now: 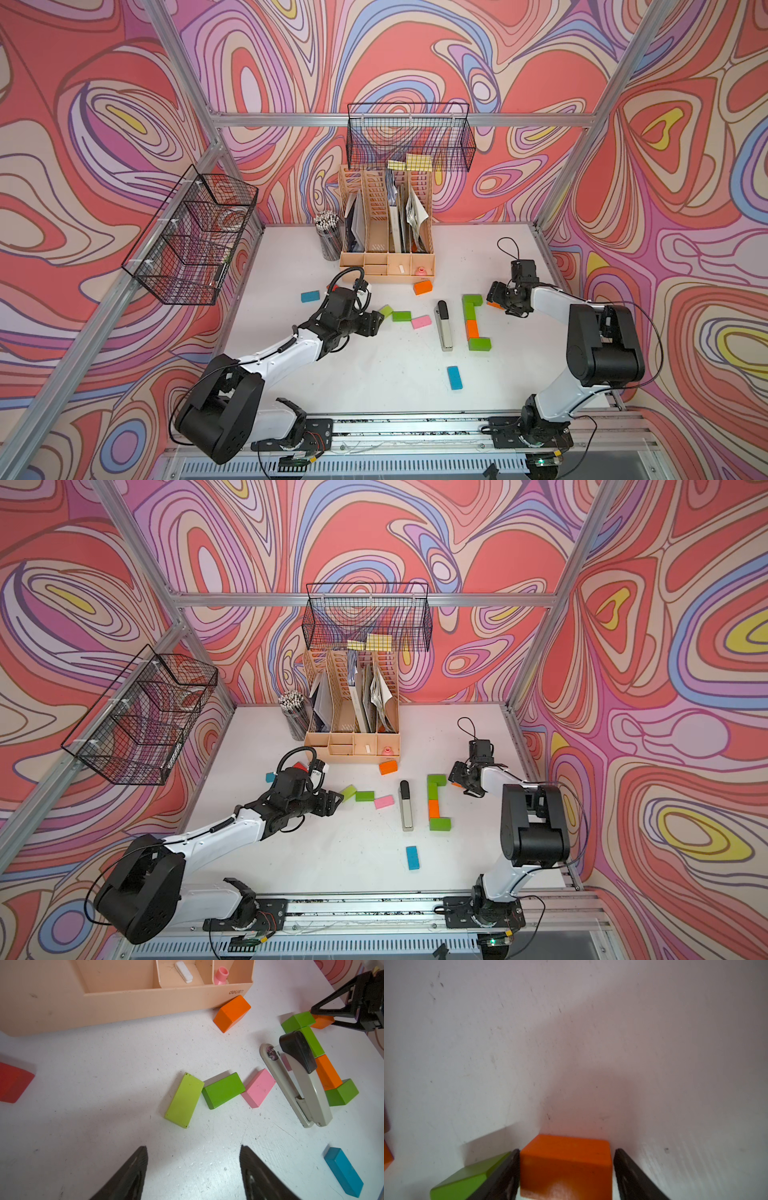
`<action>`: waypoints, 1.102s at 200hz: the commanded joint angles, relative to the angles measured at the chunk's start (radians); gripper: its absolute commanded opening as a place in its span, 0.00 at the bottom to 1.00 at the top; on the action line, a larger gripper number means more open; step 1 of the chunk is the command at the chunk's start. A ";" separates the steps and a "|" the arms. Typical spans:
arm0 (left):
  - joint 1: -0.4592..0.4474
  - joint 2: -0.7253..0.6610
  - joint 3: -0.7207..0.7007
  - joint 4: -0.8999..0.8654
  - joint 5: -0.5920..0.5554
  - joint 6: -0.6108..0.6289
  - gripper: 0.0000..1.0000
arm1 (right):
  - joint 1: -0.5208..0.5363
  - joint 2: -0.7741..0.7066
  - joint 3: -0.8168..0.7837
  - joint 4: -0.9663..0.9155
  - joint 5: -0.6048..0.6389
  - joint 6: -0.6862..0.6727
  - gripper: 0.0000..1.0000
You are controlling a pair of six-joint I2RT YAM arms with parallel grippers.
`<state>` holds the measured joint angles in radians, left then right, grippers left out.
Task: Assemble the letter c with building blocks
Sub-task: Assemble the building block at the center of the board.
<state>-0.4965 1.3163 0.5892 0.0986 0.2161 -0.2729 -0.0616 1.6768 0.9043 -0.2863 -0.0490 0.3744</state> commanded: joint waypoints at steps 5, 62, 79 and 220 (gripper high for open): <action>0.004 -0.020 0.002 -0.010 -0.011 0.012 0.73 | 0.011 0.009 0.031 -0.029 0.001 -0.041 0.71; 0.003 -0.014 0.003 -0.007 -0.003 0.012 0.73 | 0.016 -0.017 0.063 -0.054 -0.020 -0.161 0.65; 0.004 -0.015 0.002 -0.008 -0.011 0.015 0.73 | 0.016 -0.010 0.078 -0.083 -0.029 -0.177 0.64; 0.003 -0.007 -0.002 0.007 -0.011 0.017 0.73 | 0.017 0.046 0.118 -0.145 -0.036 -0.283 0.66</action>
<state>-0.4965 1.3159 0.5892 0.0990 0.2089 -0.2695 -0.0505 1.7130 1.0039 -0.4179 -0.1028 0.1207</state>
